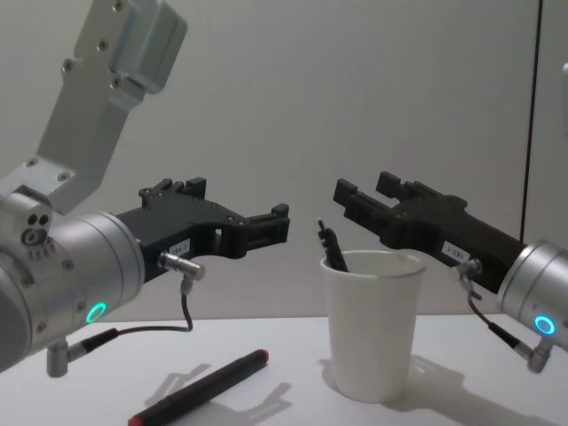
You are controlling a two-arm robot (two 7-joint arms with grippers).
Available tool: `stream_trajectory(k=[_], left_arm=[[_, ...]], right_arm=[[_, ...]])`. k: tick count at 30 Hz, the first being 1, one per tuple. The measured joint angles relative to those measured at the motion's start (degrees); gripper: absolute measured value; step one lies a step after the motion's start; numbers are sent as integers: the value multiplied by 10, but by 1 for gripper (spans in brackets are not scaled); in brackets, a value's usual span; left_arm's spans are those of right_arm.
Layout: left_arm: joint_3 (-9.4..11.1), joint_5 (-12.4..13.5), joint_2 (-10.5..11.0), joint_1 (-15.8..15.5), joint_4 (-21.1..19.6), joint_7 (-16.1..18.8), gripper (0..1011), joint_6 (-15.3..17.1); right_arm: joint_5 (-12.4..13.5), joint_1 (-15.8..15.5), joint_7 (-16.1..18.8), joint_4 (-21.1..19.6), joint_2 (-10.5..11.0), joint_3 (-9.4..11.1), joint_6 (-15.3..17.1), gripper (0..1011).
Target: Place the pen into the pen holder.
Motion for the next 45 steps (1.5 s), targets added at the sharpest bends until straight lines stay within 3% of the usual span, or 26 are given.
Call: stream_trajectory(k=[12,22,29,38,45], left_arm=[[0,0,0,0,0,0,1001,0],[0,0,0,0,0,0,1001,0],[0,0,0,0,0,0,1001,0],[0,0,0,0,0,0,1001,0],[0,0,0,0,0,0,1001,0]], right_arm=[[2,-3,-5,-7,2,1,7,999],[10,-27,-46,-55,14,8,44,1001],[19,-63,-93,-114,29,14,81,1001],[19,-70,-101,-126,33,15,89,1001],[11,-98,-134,-169,52,15,114,1001]])
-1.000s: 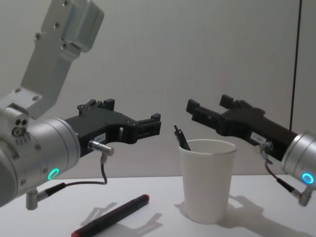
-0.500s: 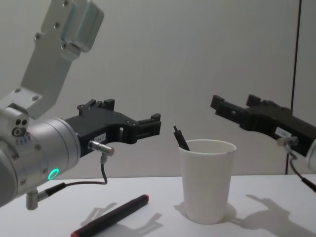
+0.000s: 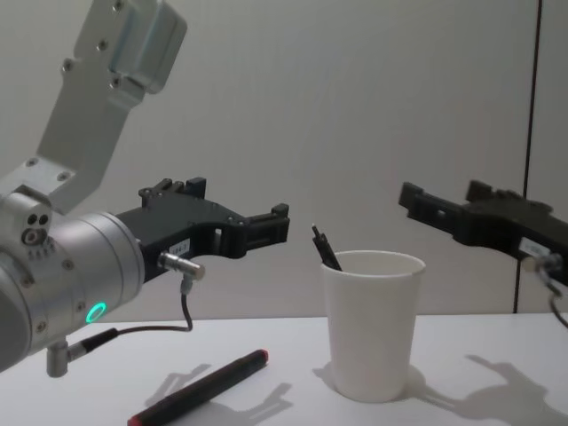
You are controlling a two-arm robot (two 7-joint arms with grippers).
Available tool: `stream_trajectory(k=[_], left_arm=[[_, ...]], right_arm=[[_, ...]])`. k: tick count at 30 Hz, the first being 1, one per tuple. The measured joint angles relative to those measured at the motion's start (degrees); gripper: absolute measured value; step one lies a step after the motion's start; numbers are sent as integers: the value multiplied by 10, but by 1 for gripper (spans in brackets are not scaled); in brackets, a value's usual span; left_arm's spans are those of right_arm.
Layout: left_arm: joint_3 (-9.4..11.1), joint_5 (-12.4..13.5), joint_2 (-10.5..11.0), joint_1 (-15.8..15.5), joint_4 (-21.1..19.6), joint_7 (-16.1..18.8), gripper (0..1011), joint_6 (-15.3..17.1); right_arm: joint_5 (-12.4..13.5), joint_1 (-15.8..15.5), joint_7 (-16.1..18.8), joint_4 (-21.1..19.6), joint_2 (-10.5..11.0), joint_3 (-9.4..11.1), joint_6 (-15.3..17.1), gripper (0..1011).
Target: Place the pen into the pen holder.
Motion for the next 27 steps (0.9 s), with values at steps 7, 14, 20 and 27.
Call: stream_trajectory(k=[7,14,20,27], left_arm=[[0,0,0,0,0,0,1001,0],[0,0,0,0,0,0,1001,0],[0,0,0,0,0,0,1001,0],[0,0,0,0,0,0,1001,0]], right_arm=[[-9,-34,-39,-51,22,1,32,1001],[-17,-69,-80,-104,45,1,65,1001],[-25,-99,-116,-149,65,2,93,1001],[-32,-127,-148,-191,83,2,119,1001]])
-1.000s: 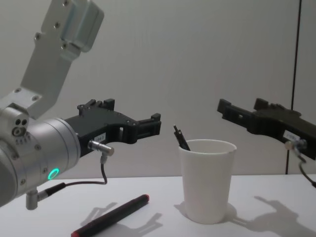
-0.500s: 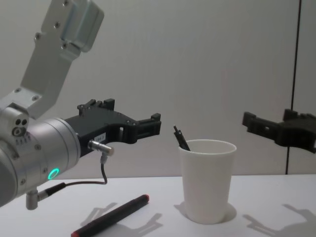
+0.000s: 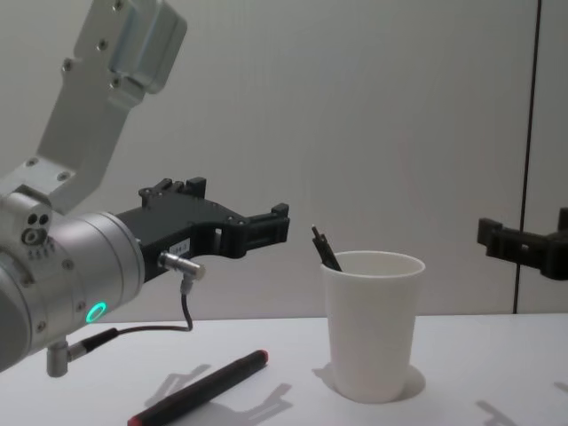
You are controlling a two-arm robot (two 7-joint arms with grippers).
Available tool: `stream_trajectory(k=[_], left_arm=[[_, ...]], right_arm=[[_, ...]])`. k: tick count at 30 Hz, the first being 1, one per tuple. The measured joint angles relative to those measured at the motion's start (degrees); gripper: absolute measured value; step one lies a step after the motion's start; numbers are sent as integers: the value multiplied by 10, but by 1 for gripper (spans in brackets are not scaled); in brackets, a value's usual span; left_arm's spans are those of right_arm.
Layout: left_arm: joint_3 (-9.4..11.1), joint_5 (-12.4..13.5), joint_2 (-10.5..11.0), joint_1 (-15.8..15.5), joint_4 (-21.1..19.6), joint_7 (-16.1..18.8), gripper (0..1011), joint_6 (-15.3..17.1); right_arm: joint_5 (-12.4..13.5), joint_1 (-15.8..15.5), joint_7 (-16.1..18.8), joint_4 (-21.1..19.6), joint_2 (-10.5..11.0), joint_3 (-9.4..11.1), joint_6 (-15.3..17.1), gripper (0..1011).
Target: Place the pen into the pen holder.
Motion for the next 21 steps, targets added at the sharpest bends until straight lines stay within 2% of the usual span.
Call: stream_trajectory(k=[5,21], left_arm=[[0,0,0,0,0,0,1001,0],[-1,-3,0,1,-2,-4,1001,4]], right_arm=[[-2,-9,-11,-14,6,0,9,1001],[-3,-11,-12,-15,7,1,10,1001]])
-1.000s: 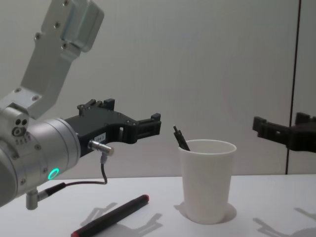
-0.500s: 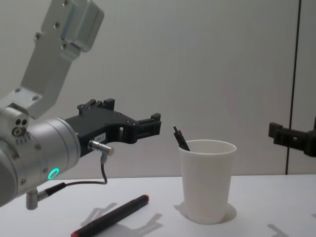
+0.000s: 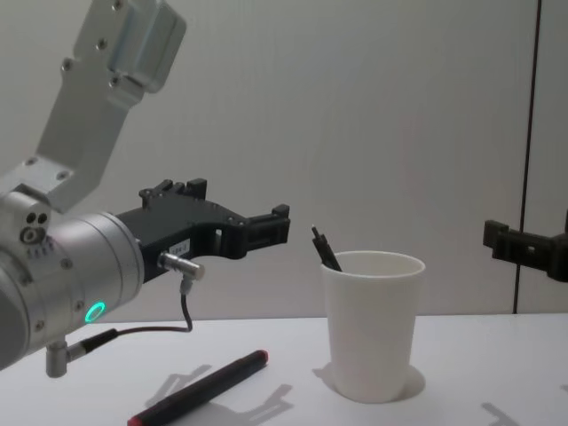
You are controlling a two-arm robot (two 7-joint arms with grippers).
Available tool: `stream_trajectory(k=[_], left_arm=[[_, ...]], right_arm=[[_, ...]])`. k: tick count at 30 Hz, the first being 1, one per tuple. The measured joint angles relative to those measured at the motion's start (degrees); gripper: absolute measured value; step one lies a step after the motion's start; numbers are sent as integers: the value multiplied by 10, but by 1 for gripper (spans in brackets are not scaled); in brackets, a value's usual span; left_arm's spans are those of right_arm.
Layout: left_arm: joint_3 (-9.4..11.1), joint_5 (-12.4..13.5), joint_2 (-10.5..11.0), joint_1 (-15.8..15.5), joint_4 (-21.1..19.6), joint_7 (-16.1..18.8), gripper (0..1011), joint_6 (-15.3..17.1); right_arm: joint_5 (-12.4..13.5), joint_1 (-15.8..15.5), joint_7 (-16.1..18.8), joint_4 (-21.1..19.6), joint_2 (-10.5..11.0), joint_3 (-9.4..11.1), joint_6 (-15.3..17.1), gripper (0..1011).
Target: Place the pen into the pen holder.
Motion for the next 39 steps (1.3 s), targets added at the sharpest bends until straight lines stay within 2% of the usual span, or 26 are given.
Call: stream_trajectory(k=[12,22,33,39], left_arm=[[-10,-29,16,9,-21,-21,1001,32],[-26,-55,50,30,-52,-42,1001,73],[-36,-65,74,40,-68,-76,1001,110],[-40,-67,85,42,-71,-108,1001,137]], right_arm=[[0,0,0,0,0,0,0,1001],[0,0,0,0,0,0,0,1001],[0,0,0,0,0,0,0,1001],[0,0,0,0,0,0,0,1001]])
